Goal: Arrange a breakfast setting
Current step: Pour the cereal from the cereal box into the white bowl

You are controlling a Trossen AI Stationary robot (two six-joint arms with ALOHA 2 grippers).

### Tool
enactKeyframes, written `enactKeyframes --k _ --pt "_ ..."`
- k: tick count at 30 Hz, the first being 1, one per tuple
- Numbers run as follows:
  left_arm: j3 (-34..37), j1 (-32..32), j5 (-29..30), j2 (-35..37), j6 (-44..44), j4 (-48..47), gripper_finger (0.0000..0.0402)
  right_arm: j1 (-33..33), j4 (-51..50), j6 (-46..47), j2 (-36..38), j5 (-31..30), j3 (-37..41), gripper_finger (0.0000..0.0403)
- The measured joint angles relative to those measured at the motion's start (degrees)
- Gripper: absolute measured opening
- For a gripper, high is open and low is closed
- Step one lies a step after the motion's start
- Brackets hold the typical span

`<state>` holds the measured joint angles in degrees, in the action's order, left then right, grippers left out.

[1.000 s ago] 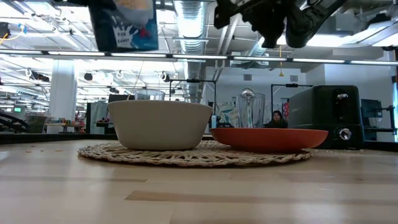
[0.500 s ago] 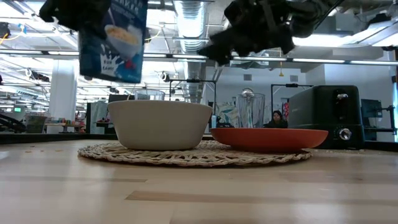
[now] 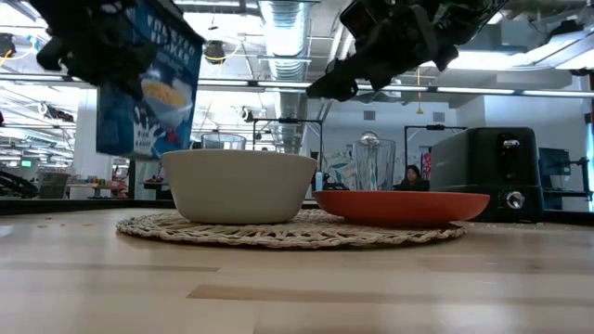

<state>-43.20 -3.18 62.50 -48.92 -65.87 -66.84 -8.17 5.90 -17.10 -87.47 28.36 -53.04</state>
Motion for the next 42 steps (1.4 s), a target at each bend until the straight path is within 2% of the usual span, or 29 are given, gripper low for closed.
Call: enactKeyframes --k 5,12,24,29,37,42 --pt "5.07 0.04 -1.76 -0.22 -0.58 4.67 0.0210 0.07 0.36 -0.02 0.08 0.02 0.14 0.0348" --pt "10.72 0.01 -1.97 -0.21 -4.45 5.06 0.0210 0.75 2.07 0.41 0.08 0.04 1.64 0.0348" --pt "17.06 0.00 -2.80 -0.18 -7.30 8.85 0.0213 1.03 7.18 1.59 0.06 0.04 4.48 0.0348" --pt "17.09 -0.12 -3.34 -0.20 -5.50 11.52 0.0242 1.03 7.15 1.66 0.06 0.04 4.61 0.0348" --pt "16.97 -0.87 -7.37 -0.18 -5.30 10.94 0.0327 1.03 7.04 1.66 0.06 0.04 4.61 0.0348" --pt "14.76 -0.90 -12.37 -0.18 -2.11 10.46 0.0342 1.03 7.05 1.66 0.06 0.04 4.61 0.0348"
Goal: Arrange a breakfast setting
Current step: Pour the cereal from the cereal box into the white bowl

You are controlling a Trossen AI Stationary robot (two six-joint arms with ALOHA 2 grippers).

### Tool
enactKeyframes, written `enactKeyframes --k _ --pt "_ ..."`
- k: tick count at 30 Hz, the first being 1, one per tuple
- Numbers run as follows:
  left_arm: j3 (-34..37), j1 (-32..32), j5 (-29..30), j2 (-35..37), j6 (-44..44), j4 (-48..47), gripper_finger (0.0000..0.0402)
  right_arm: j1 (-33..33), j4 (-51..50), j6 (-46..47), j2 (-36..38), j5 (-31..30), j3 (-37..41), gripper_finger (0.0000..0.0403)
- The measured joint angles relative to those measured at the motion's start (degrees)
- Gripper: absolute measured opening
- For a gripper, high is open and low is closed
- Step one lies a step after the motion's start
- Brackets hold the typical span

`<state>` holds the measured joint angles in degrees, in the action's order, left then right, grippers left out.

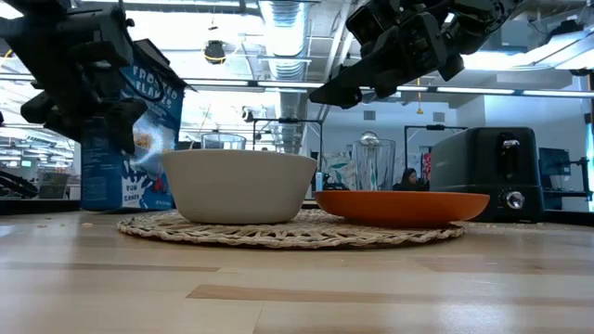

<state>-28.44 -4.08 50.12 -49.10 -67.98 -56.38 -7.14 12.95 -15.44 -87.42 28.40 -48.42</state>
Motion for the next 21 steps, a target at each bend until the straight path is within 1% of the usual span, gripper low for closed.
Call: enactKeyframes --k 9,16,21 --pt "-3.94 0.00 -9.57 0.01 2.44 -3.78 0.0343 0.00 0.00 0.00 0.00 0.01 -0.02 0.0348" --pt "-3.92 0.00 -14.67 0.02 6.13 -1.93 0.0343 0.00 -0.02 0.00 0.00 0.02 -0.02 0.0348" --pt "-4.51 0.00 -20.04 0.00 6.44 -1.43 0.0343 0.00 0.00 -0.04 0.00 0.02 -0.02 0.0348"
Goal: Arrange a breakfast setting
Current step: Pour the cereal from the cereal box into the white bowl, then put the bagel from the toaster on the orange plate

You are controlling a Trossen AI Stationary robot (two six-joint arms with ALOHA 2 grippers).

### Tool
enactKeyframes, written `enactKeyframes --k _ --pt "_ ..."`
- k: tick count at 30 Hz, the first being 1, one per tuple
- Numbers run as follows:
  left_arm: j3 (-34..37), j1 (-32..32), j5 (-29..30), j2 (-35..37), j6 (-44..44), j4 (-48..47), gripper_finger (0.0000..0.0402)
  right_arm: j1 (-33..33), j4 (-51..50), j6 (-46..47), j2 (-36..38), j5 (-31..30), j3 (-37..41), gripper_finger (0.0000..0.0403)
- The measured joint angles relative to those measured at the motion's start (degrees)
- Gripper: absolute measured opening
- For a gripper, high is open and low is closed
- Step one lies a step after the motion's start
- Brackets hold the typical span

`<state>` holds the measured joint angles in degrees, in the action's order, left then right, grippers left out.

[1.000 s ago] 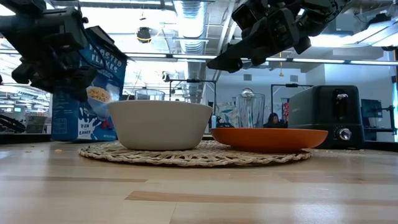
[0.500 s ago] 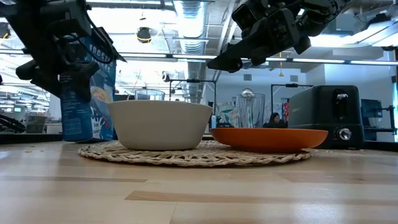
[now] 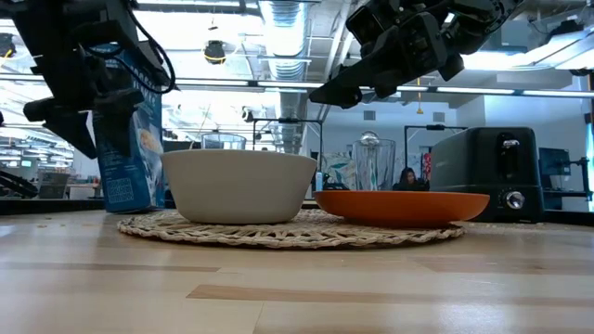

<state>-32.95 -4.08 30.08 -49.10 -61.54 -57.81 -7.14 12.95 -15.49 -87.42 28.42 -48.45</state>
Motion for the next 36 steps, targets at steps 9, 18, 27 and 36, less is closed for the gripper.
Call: enactKeyframes --k 9,18,27,36 --pt "-2.47 0.00 -8.19 0.01 2.15 -1.58 0.0343 0.00 0.00 0.00 0.00 0.00 -0.02 0.0348" --pt "-5.80 1.53 -10.79 0.02 7.93 -0.85 0.0343 0.00 -0.44 0.47 0.00 0.01 -0.02 0.0348" --pt "-6.12 7.58 -15.95 -0.02 10.05 5.03 0.0343 0.00 -0.50 0.55 0.00 0.02 -0.02 0.0348" --pt "-6.12 15.70 -14.55 -0.02 6.00 8.34 0.0343 0.00 -0.50 0.61 0.00 0.02 -0.02 0.0348"
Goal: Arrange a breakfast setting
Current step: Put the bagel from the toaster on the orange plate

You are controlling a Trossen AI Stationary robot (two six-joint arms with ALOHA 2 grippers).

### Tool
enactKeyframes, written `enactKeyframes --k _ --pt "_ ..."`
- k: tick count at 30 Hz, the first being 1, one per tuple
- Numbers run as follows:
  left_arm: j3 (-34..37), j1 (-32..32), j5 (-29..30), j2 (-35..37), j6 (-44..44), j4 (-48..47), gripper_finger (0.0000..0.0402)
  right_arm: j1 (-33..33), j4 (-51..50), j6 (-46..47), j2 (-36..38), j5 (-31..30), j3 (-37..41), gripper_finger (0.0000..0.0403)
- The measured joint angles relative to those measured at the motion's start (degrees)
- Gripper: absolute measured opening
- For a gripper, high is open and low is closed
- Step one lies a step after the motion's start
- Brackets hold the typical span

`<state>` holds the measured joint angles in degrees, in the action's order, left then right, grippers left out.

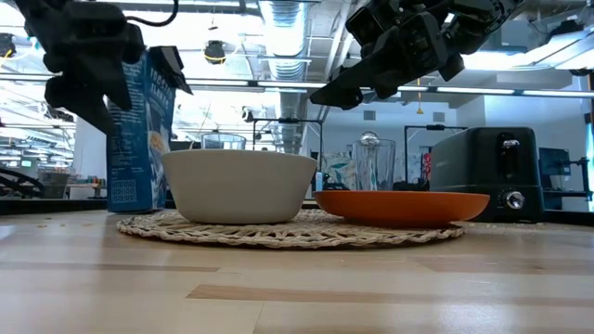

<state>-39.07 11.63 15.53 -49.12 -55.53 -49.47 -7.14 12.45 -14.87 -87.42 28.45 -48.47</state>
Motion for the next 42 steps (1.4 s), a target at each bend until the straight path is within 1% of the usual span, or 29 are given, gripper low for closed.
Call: enactKeyframes --k 5,9,13,17,21,23,25,27,30,34,39,41,42 --pt "0.00 3.50 1.08 0.00 -1.67 0.99 0.0343 0.00 0.00 0.00 0.00 0.00 0.00 0.0348" --pt "0.00 6.85 2.10 0.00 -0.26 6.05 0.0343 -0.05 0.02 1.83 0.00 -0.09 0.00 0.0348" --pt "0.00 10.75 7.66 -0.20 5.29 13.60 0.0343 -0.07 -0.77 2.08 1.15 -2.39 0.00 0.0348" --pt "0.00 13.67 13.20 -1.99 10.78 20.21 0.0343 0.68 -2.74 1.20 3.82 -6.46 -0.09 0.0348" --pt "0.02 14.91 16.83 -5.72 16.55 26.00 0.0343 2.00 -6.12 1.03 7.68 -10.02 -0.09 0.0348" --pt "0.02 15.66 18.38 -8.14 20.38 30.46 0.0343 2.95 -9.03 1.00 10.04 -12.16 -0.09 0.0348" --pt "0.02 15.86 18.20 -10.55 23.89 34.76 0.0343 4.04 -10.98 1.33 12.23 -14.59 -0.19 0.0348" --pt "0.02 15.82 18.07 -12.99 26.86 39.39 0.0343 5.02 -15.66 2.33 14.79 -16.89 -0.69 0.0348" --pt "0.02 15.79 17.96 -16.18 30.38 43.96 0.0343 6.17 -20.97 4.12 18.06 -19.41 -1.82 0.0348" --pt "0.07 15.79 18.10 -20.29 34.11 49.89 0.0343 6.40 -25.72 8.33 21.60 -19.62 -1.96 0.0348" --pt "0.04 15.49 17.41 -25.51 39.84 59.80 0.0343 6.40 -28.15 18.47 24.47 -19.54 -1.98 0.0348" --pt "0.07 15.41 17.22 -27.61 41.69 63.20 0.0343 6.84 -28.24 21.20 24.43 -18.46 -1.97 0.0348" --pt "0.07 15.10 16.75 -28.79 42.44 65.44 0.0343 7.04 -28.90 21.31 24.37 -16.85 -1.94 0.0348"
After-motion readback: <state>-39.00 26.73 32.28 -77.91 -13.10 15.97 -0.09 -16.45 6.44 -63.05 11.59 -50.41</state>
